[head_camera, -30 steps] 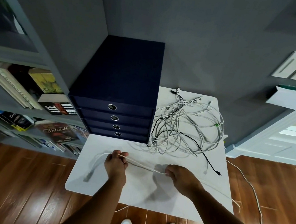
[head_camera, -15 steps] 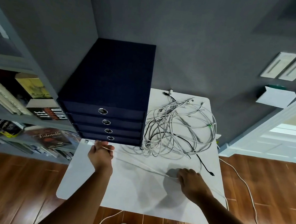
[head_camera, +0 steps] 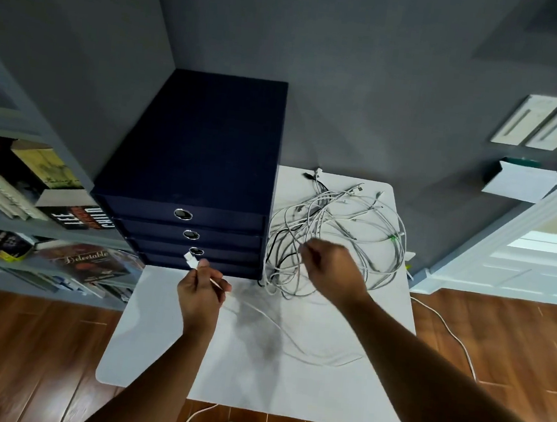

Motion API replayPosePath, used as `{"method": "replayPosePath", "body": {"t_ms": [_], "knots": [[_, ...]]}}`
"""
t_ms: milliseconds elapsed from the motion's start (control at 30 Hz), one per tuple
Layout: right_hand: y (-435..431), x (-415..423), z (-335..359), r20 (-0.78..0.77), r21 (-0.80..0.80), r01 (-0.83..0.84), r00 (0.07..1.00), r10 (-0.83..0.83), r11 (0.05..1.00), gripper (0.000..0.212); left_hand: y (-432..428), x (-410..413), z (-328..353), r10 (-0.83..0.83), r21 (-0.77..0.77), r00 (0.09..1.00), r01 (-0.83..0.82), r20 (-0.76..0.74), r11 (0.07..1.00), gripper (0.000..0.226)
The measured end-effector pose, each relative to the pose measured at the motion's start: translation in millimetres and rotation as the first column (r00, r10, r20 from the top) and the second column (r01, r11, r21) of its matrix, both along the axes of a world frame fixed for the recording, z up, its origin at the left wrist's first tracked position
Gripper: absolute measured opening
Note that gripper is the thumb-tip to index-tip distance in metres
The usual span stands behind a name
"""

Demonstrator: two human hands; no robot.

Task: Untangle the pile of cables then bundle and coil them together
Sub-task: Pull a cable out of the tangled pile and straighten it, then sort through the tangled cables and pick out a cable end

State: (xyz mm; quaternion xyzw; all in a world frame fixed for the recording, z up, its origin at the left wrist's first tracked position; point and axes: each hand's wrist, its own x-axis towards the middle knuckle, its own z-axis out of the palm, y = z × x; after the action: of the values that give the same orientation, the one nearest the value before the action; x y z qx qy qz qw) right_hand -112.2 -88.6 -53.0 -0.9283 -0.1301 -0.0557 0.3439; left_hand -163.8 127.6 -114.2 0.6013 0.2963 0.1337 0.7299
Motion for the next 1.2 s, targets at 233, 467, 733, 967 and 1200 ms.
{"method": "replayPosePath", "body": {"t_ms": [233,467,733,967,1200], "knots": [[-10.4,101.7,-16.8,-0.363,-0.127,0.190,0.904,-0.224,0.973,0.039,2.3,-0.2,0.2,0.012,0.035,1.000,-0.011,-0.022,0.999,0.049],[-3.1,123.6,-43.3,-0.552,0.031,0.241,0.813,-0.184,0.970,0.016,3.2,7.3,-3.5,-0.013,0.071,1.000,0.013,-0.008,0.997,0.049],[-1.9,126.5,-36.7,-0.273,-0.066,0.372,0.886,-0.376,0.926,0.014,2.2,13.5,-0.9,-0.025,0.095,1.000,0.024,0.004,0.995,0.052],[5.6,124.3,22.0,-0.225,0.517,0.362,0.932,-0.285,0.775,0.035,-3.0,8.6,6.8,-0.038,0.116,0.998,0.033,0.040,0.993,0.050],[11.8,135.0,103.8,-0.159,0.869,0.218,0.973,-0.167,0.444,0.033,-12.1,-3.6,16.8,-0.087,0.183,0.994,0.074,0.064,0.980,0.047]]}}
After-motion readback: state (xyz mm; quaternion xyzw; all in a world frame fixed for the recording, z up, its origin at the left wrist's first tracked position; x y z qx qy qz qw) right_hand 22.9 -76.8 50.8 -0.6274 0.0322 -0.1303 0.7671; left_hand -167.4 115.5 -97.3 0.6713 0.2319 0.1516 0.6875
